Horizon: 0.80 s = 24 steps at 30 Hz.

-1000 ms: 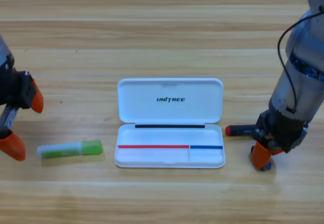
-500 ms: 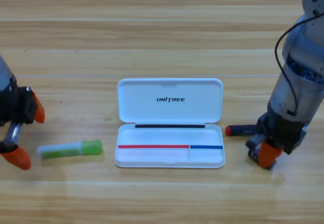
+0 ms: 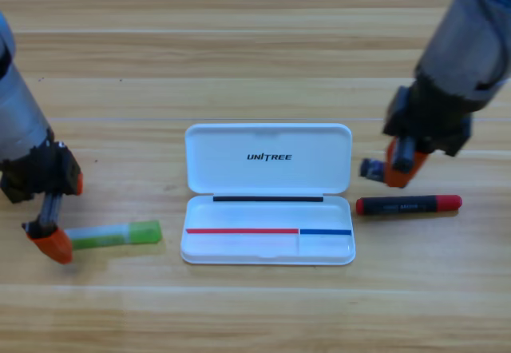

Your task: Clean up eraser and pencils

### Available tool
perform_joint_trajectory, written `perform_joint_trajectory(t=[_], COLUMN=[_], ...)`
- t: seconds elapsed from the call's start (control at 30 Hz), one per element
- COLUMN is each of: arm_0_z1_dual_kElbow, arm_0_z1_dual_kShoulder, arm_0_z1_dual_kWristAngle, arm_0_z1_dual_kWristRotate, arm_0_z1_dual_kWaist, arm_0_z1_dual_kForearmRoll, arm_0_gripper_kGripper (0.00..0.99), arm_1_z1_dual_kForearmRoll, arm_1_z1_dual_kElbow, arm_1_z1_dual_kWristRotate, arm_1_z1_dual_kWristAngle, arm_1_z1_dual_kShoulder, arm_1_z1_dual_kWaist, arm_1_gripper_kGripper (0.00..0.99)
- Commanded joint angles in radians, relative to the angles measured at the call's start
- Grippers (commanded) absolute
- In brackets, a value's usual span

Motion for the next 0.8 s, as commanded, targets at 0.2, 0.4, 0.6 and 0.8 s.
perform_joint_trajectory(t=[0.2,0.4,0.6,0.8], arm_0_z1_dual_kElbow=[-0.004,-0.002,0.011,0.035], arm_0_z1_dual_kShoulder=[0.095,0.113,0.133,0.141], arm_0_z1_dual_kWristAngle=[-0.033,-0.036,-0.036,-0.04], arm_0_z1_dual_kWristRotate=[-0.021,-0.032,-0.038,-0.038], arm_0_z1_dual_kWaist=[-0.01,-0.022,-0.027,-0.028], arm_0_z1_dual_kForearmRoll=[-0.053,-0.077,-0.114,-0.159], arm_0_gripper_kGripper=[0.989,0.989,0.982,0.838], arm_1_z1_dual_kForearmRoll=[0.013,0.013,0.013,0.013], arm_1_z1_dual_kElbow=[-0.105,-0.125,-0.125,-0.13], arm_1_z1_dual_kWristRotate=[-0.106,-0.132,-0.14,-0.145], arm_1_z1_dual_kWristAngle=[-0.001,0.002,0.002,0.002], arm_1_z1_dual_kShoulder=[0.204,0.256,0.297,0.329], arm_1_z1_dual_kWaist=[0.086,0.1,0.108,0.112], arm_1_gripper_kGripper=[0.0,0.0,0.0,0.0])
